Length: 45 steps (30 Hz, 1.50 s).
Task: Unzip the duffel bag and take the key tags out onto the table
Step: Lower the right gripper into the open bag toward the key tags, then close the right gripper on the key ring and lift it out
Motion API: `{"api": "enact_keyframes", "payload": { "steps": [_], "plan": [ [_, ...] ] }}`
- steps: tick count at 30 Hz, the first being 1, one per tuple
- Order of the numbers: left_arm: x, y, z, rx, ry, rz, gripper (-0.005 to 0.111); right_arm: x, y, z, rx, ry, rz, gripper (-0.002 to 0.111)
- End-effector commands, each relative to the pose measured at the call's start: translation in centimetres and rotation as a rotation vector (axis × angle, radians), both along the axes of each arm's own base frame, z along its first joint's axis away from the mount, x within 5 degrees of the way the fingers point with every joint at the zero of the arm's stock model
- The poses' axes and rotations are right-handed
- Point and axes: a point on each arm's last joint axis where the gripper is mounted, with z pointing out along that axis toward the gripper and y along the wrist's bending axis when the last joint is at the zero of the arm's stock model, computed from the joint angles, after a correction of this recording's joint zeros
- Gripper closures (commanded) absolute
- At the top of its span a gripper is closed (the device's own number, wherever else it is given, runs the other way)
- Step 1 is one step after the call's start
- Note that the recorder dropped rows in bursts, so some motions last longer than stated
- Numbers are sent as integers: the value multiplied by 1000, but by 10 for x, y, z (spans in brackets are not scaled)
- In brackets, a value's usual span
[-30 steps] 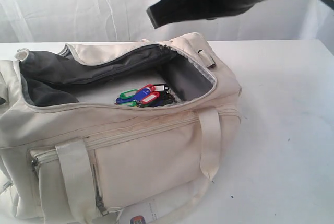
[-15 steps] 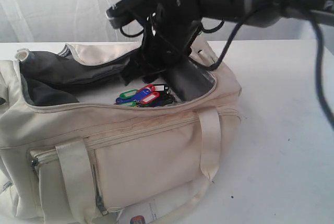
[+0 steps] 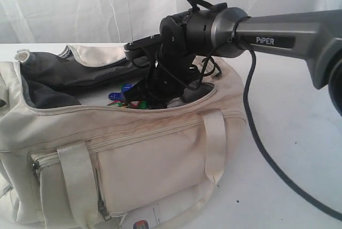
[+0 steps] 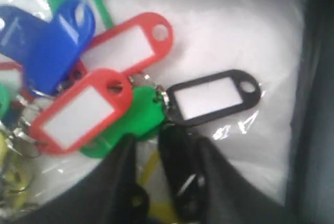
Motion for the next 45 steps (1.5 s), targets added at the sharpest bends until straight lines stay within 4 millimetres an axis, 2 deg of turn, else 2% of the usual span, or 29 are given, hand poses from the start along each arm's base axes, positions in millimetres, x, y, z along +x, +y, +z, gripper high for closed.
{"api": "enact_keyframes", "payload": {
  "steps": [1, 4, 18, 22, 32, 39, 45],
  "plan": [
    [-3, 0, -2, -14, 11, -1, 107, -3, 0, -7, -14, 49, 2, 106],
    [-3, 0, -2, -14, 11, -1, 107, -3, 0, 7, 17, 18, 0, 108],
    [-3, 0, -2, -12, 10, -2, 107, -20, -18, 110, 214, -180, -1, 108],
    [-3, 0, -2, -12, 10, -2, 107, -24, -22, 123, 235, -202, 0, 108],
    [-3, 0, -2, -7, 8, -5, 107, -27, -25, 137, 257, -249, 21, 108],
    [-3, 0, -2, 7, 5, -14, 107, -42, -41, 173, 276, -323, 56, 108],
    [-3, 0, -2, 7, 5, -14, 107, -62, -67, 208, 254, -385, 66, 108]
  ]
}}
